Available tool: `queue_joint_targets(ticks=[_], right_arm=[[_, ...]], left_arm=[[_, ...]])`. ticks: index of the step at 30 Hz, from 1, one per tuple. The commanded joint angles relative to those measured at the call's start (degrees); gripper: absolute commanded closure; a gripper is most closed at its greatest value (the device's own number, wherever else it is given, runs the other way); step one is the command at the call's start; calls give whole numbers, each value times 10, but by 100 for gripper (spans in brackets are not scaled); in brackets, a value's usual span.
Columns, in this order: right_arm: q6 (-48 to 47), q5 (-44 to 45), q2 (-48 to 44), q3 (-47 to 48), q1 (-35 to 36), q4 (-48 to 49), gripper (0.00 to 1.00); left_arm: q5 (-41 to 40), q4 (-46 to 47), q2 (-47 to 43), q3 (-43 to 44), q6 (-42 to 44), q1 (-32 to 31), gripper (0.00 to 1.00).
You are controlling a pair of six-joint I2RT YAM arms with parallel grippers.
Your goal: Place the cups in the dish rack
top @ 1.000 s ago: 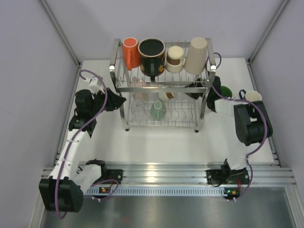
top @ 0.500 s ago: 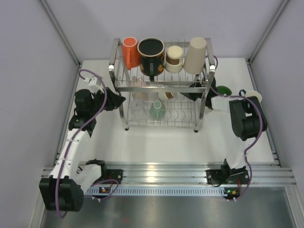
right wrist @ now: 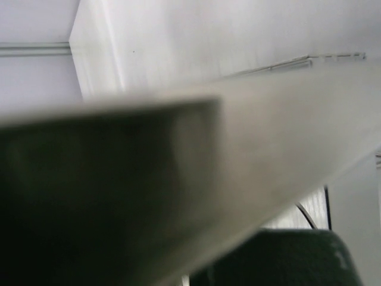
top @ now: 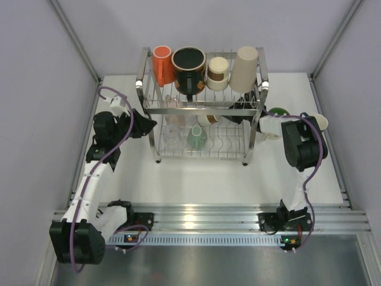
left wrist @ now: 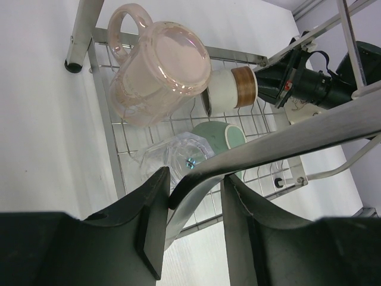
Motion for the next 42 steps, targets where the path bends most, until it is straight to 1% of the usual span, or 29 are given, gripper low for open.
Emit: queue_joint_targets(ticks=[1,5,9,12,13,15,17,22,25,30,35,39,40,42], right_arm=[[-23,-98,1,6,32,93,100],[-19,-108,-22,-29,33,144,100],[-23,-132,-30,-32,31,146,100],[-12,-174,-20,-29,30,174,100],[-2,-200,-11,-28,30,188,100],[13,-224,-2,-28,29,233,100],[15,-241,0,-27,30,249,100],[4,-246,9,-12,37,229,100],[-4,-252,25,17,43,200,100],[-14,-283,45,44,56,201,100],[-38,-290,43,58,76,196,100],[-12,-317,39,43,82,266,100],[-2,-321,39,32,82,311,100],[31,-334,41,23,82,358,100]], left_arm=[[22,81,-1,10,-55,-6,100],[23,81,5,17,-58,-6,100],[22,81,5,19,-57,-5,100],[18,81,5,16,-54,-5,100],[18,81,5,16,-55,-5,100],[20,81,6,16,-57,-5,100],[18,81,7,18,-57,-5,100],[19,81,11,20,-58,-6,100],[17,82,12,20,-57,-5,100],[18,85,12,13,-57,-5,100],[20,90,16,10,-58,-6,100],[21,90,15,9,-54,-6,100],[21,90,14,9,-51,-6,100],[22,90,15,8,-53,-6,100]])
